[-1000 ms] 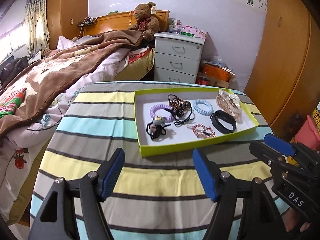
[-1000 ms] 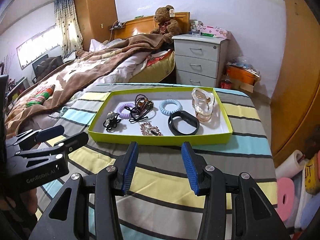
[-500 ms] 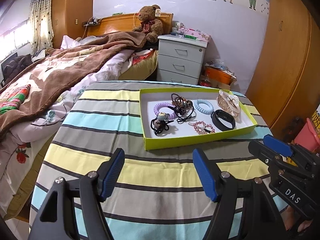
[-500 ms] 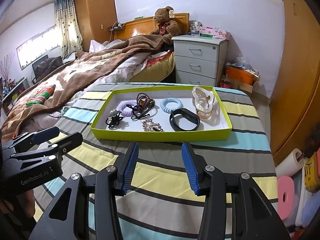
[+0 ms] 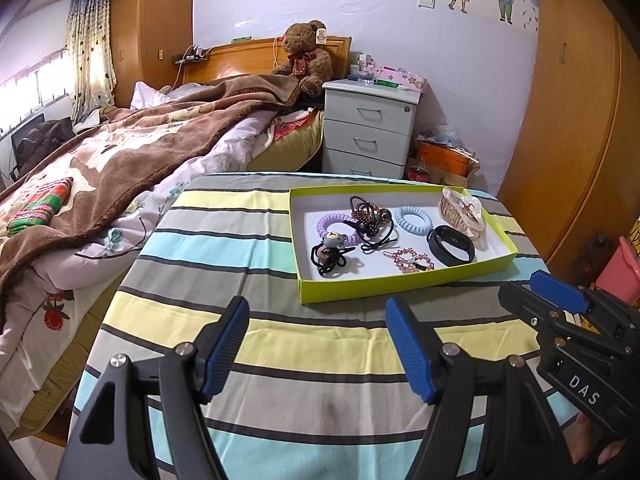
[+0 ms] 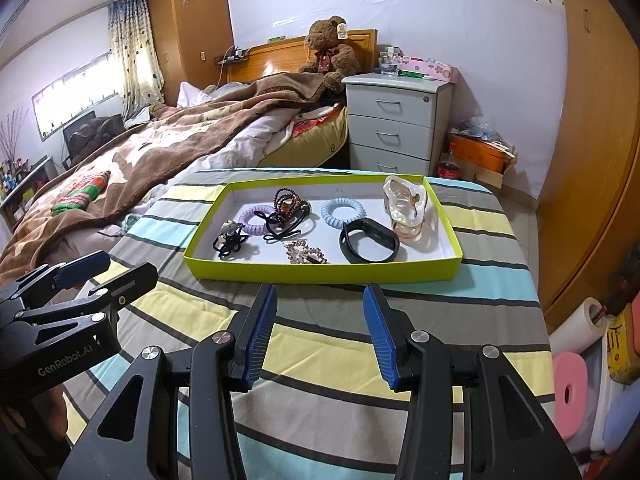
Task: Organize jewelry
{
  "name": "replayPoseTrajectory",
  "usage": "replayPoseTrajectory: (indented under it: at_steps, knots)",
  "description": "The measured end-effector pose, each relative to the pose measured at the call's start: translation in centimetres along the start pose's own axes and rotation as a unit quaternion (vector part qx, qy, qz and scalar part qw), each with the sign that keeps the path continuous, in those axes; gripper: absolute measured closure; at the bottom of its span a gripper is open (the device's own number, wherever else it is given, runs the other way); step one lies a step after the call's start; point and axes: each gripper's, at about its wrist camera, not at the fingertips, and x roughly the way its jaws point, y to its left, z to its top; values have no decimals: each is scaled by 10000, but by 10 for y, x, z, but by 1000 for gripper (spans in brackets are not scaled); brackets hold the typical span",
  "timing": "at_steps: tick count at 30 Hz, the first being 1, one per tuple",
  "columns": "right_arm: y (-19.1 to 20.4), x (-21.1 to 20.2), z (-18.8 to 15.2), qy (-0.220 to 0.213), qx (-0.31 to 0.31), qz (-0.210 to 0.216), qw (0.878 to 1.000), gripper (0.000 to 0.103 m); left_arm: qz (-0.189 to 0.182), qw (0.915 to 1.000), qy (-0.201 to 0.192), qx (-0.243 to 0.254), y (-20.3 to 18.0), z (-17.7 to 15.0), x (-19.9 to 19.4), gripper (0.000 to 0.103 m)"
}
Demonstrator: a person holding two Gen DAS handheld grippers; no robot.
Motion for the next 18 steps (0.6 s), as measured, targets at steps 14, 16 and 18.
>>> replayPoseTrajectory:
  at_steps: [14,16,18]
  knots:
    - [0,0,0,21,-8,-22,10000,57,-56,10000,43,-26,1,0,0,30]
    - [0,0,-1,23,-5,-24,10000,57,-22,10000,62,-9,1,-1,1,28]
    - [0,1,-1,22,-3,-28,10000,57,-17,10000,56,-16,1,0,1,27]
